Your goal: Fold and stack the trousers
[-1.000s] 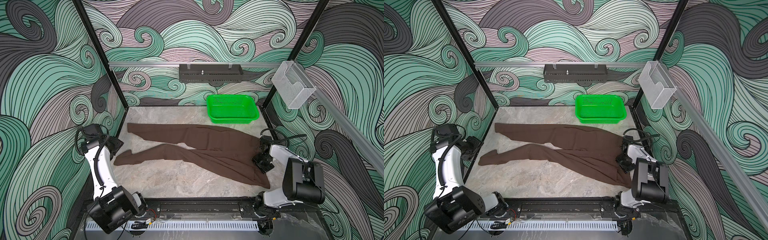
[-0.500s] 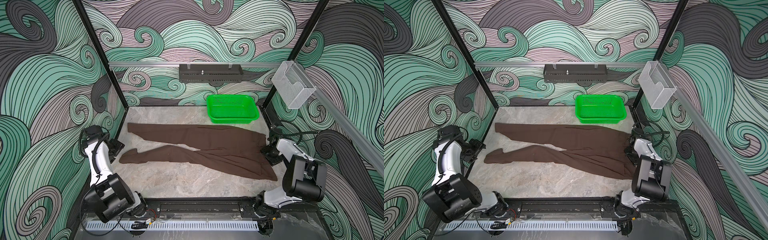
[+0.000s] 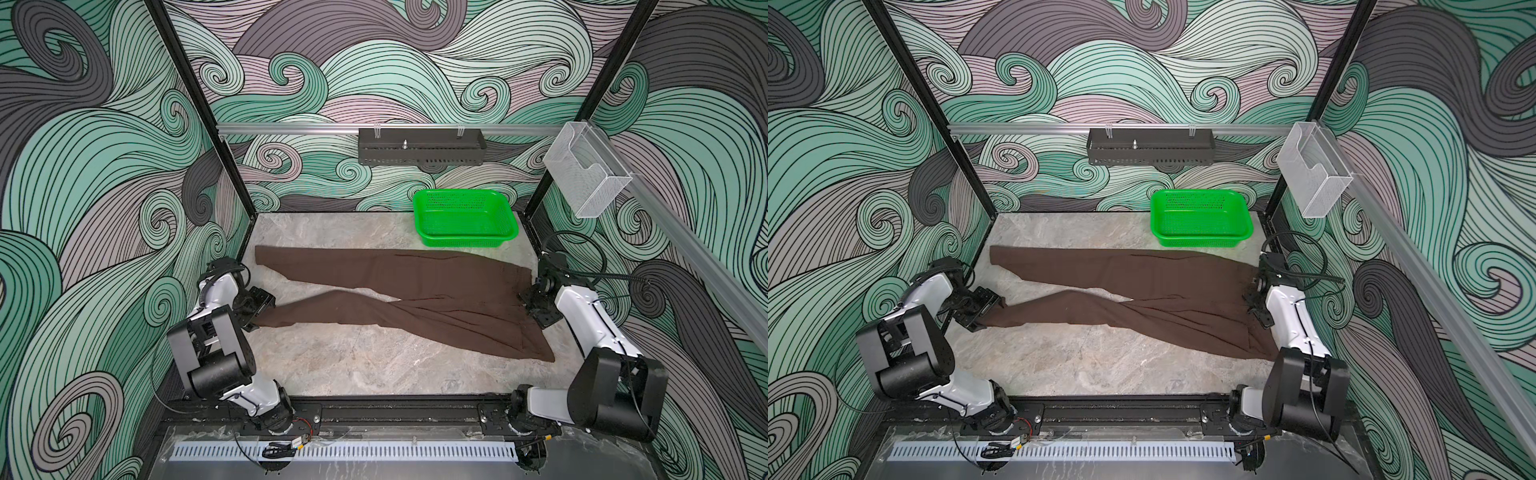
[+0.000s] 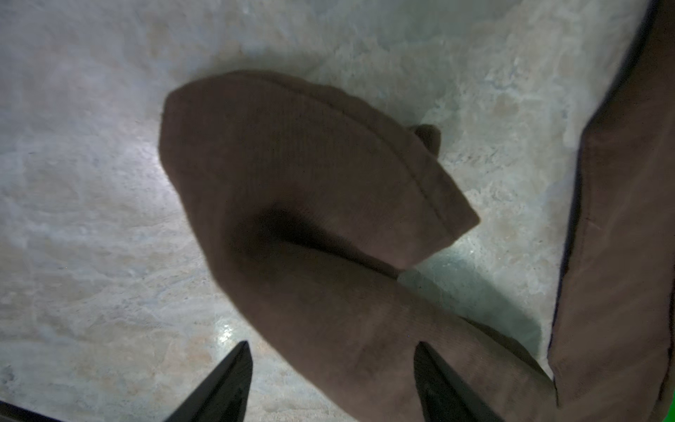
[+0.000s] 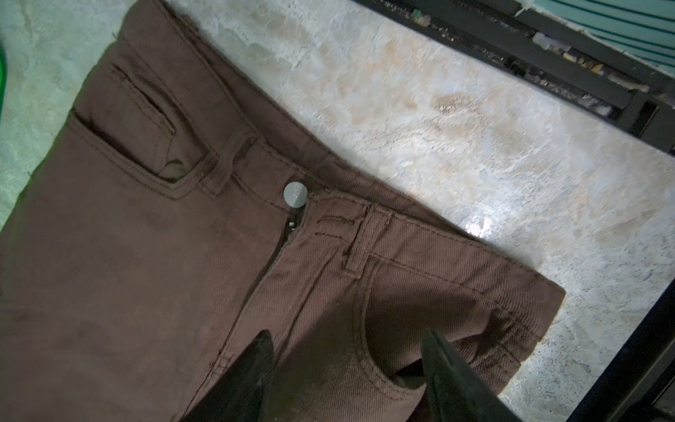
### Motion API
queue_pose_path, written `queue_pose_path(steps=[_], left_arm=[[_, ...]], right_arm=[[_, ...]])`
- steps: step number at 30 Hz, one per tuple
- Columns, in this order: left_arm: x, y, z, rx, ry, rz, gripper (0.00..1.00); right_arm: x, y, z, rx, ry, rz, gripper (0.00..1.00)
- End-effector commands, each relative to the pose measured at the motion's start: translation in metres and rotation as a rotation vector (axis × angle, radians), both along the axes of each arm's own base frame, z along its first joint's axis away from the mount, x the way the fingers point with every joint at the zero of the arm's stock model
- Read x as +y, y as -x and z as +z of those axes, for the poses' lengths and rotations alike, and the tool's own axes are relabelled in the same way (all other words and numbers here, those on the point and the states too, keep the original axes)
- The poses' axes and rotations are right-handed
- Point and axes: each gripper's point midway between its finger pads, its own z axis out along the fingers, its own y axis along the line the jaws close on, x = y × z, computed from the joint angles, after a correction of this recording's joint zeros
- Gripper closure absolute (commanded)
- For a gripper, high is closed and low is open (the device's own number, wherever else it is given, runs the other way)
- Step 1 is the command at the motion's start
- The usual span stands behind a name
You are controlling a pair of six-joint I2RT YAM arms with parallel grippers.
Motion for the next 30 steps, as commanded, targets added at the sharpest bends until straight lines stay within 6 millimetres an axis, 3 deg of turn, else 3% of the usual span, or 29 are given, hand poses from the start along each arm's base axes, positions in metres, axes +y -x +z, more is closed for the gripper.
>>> queue_pose_path(steps=[1,2,4,5,7,12,15,17,19,25,26,30], left_arm=[[0.002,-0.02,-0.003,-0.031,-0.028,0.031,0.36],[0.0,-0.027,-0.004,-0.044,-0.025,0.024,0.46],[-0.006,-0.04,-0.002,-0.071,-0.003,0.01,0.89],[-0.007,-0.05,0.004,-0.101,0.008,0.003,1.0],[-0.01,-0.073,0.029,-0.184,0.001,-0.028,1.0],[-0.024,-0.133,0.138,-0.505,-0.045,-0.161,1.0],[-0.038,-0.138,0.185,-0.657,-0.048,-0.248,1.0],[-0.047,-0.128,0.197,-0.712,-0.058,-0.316,1.0],[-0.05,-0.109,0.191,-0.715,-0.087,-0.339,1.0],[-0.025,-0.043,0.111,-0.538,-0.124,-0.157,1.0],[-0.018,-0.029,0.101,-0.481,-0.133,-0.113,0.96],[0.016,0.016,0.093,-0.311,-0.214,0.027,0.56]], right_arm=[[0.014,0.011,-0.001,0.007,-0.056,0.004,0.34],[0.017,0.013,0.0,-0.001,-0.069,0.005,0.34],[0.022,0.014,0.0,-0.011,-0.093,0.01,0.34],[0.024,0.016,-0.001,-0.013,-0.101,0.013,0.34],[0.026,0.018,-0.001,-0.013,-0.105,0.021,0.34],[0.026,0.023,-0.006,0.001,-0.1,0.03,0.34],[0.028,0.023,-0.005,-0.001,-0.101,0.036,0.34],[0.028,0.024,-0.005,-0.001,-0.101,0.04,0.34],[0.03,0.023,-0.005,-0.007,-0.103,0.045,0.34],[0.034,0.03,-0.012,0.011,-0.108,0.071,0.35],[0.035,0.033,-0.013,0.017,-0.106,0.072,0.34],[0.034,0.043,-0.016,0.036,-0.089,0.069,0.33]])
